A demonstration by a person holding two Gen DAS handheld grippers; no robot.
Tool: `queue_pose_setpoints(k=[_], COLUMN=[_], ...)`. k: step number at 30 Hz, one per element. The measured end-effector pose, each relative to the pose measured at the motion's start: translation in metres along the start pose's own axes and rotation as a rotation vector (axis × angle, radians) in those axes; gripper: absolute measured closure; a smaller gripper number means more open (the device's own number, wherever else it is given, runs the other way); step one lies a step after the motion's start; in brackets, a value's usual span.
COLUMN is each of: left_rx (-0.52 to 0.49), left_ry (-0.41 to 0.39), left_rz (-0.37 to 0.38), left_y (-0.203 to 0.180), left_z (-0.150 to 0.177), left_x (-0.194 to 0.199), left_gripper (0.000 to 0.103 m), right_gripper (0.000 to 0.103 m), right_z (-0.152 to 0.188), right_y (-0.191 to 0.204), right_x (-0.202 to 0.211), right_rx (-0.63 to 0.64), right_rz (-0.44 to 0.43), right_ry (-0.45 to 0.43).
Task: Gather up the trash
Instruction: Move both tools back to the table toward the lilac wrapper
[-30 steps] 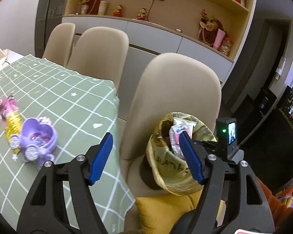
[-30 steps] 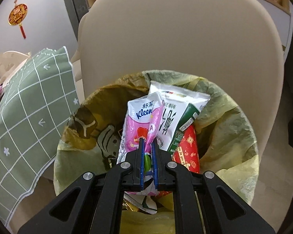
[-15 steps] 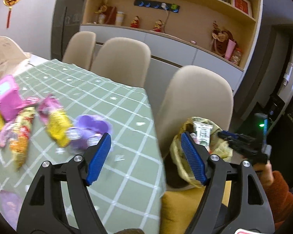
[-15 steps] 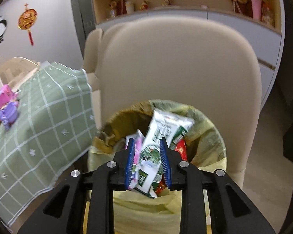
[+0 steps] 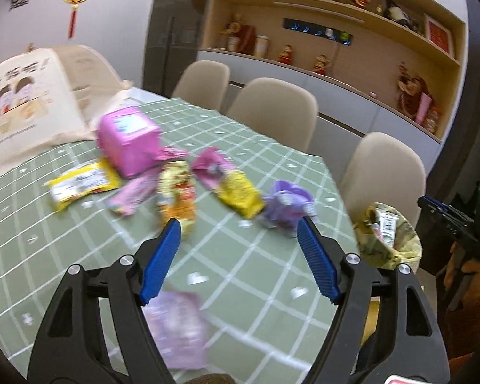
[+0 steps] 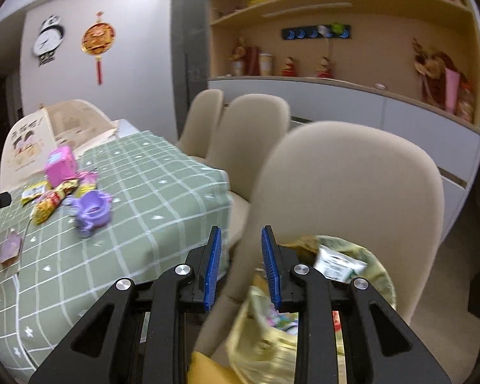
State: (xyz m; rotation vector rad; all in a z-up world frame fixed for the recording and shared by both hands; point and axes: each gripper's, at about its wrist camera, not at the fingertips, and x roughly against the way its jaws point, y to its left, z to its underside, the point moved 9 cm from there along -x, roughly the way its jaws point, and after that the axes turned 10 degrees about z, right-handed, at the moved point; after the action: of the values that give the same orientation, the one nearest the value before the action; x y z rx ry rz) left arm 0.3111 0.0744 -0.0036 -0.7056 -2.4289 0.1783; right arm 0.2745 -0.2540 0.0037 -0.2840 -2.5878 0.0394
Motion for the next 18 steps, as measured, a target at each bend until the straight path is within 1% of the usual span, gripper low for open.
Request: queue_pose_setpoints(k=[6,10,12,15,18], left_rx=[0.029,0.086,0.120,0.161,0.149], left_ry=[0.014,0.047,0.067,0.115,0.156], left_rz=[-0.047,-0.060,-0.053,-0.017,-0.001], left_y=[0.041,0.066,0.072,0.075,0.066], left_z=[0.015,0.034,0.042,0.058,0.069], left_x=[0.027,0.036,0.036,0.032,0.025], left_gripper=[0.032,0.032,0.032,0.032,0.032], right_gripper=[0.077,0.077,0.077,0.077,0.077], right_z=[0.001,0.009,0.014,0.023,0.032], right_y=[0.059,0.099,0.118,0.140,0.156], right_x=[0.002,-0.001,-0.001,0.001,0.002], right_rx=[0.042,0.097,0.122,0.163,0.208], right_rz=[-0.083,-0.143,-0.177,-0.216,-0.229], right_ry=[0.013,0.042,0.054,0.070,0.077])
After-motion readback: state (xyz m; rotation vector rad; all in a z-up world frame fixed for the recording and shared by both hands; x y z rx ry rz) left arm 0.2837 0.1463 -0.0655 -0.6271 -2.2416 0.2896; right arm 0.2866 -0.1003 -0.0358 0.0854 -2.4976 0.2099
